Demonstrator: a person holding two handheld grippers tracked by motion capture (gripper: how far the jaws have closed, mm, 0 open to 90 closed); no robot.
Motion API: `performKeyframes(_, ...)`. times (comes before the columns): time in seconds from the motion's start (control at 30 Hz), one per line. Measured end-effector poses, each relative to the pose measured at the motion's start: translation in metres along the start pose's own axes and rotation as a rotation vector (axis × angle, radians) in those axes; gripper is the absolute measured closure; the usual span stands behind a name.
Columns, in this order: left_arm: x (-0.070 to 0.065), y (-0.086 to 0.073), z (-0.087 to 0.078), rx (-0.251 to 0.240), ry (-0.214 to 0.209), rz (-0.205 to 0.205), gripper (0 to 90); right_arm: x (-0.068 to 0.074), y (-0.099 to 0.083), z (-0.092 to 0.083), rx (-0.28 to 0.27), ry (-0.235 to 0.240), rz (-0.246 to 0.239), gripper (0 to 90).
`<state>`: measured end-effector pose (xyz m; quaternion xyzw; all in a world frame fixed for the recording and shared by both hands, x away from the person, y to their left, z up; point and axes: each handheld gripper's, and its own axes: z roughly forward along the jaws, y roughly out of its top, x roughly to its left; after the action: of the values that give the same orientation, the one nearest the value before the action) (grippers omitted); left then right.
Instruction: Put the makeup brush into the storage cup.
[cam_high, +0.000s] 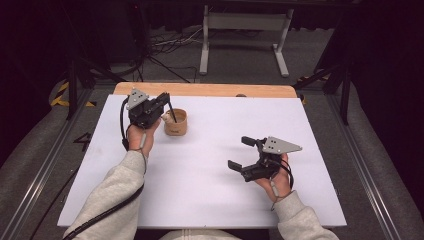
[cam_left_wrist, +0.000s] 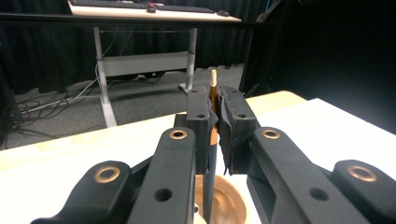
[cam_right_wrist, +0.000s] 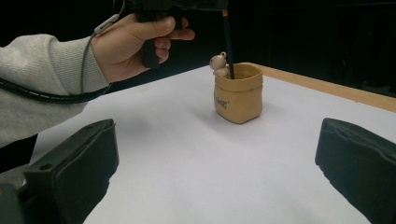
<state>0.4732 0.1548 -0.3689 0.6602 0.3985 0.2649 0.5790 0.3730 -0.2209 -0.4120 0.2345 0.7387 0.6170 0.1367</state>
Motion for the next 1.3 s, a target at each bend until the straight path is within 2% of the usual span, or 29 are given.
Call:
performKeyframes(0.3, -0.002, -0.003, 0.003, 0.021, -0.010, 0.011, 83.1, -0.001, 0.000, -0.001, -0.002, 0.000, 0.006, 0.0)
performKeyframes(0.4, -0.001, -0.004, 0.003, 0.026, -0.025, 0.000, 82.9, -0.001, 0.000, -0.003, -0.002, -0.002, 0.006, 0.0)
performKeyframes(0.5, 0.002, -0.004, 0.000, 0.023, -0.061, 0.002, 80.5, -0.001, 0.001, -0.003, -0.005, -0.004, 0.012, 0.0)
performKeyframes(0.57, 0.002, -0.004, -0.001, 0.015, -0.066, 0.001, 72.2, -0.002, 0.001, -0.003, -0.005, -0.004, 0.014, 0.0)
performKeyframes(0.6, 0.006, -0.001, -0.006, 0.001, -0.091, -0.009, 65.2, -0.002, 0.001, -0.003, -0.004, -0.005, 0.013, 0.0)
performKeyframes(0.67, 0.008, 0.001, -0.011, -0.005, -0.106, -0.008, 52.8, -0.003, 0.000, -0.004, -0.004, -0.008, 0.018, 0.0)
performKeyframes(0.73, 0.009, 0.002, -0.016, -0.005, -0.121, 0.022, 44.5, -0.003, 0.000, -0.004, -0.003, -0.010, 0.020, 0.0)
performKeyframes(0.77, 0.009, 0.003, -0.018, 0.000, -0.123, 0.039, 36.2, -0.004, 0.000, -0.004, 0.000, -0.012, 0.022, 0.0)
performKeyframes(0.83, 0.009, 0.003, -0.023, -0.005, -0.132, 0.044, 25.2, -0.004, 0.000, -0.004, 0.002, -0.015, 0.023, 0.0)
performKeyframes(0.9, 0.011, 0.004, -0.030, -0.016, -0.144, 0.034, 18.2, -0.005, 0.000, -0.005, 0.004, -0.018, 0.022, 0.0)
performKeyframes(1.0, 0.013, 0.004, -0.041, -0.027, -0.168, 0.034, 9.2, -0.005, 0.000, -0.006, 0.006, -0.024, 0.019, 0.0)
performKeyframes(1.17, 0.013, 0.003, -0.061, -0.025, -0.220, 0.046, 4.8, -0.008, 0.002, -0.011, 0.002, -0.036, 0.013, 0.0)
performKeyframes(1.3, 0.010, 0.002, -0.076, -0.036, -0.241, 0.051, 3.6, -0.012, 0.002, -0.017, -0.003, -0.054, 0.010, 0.0)
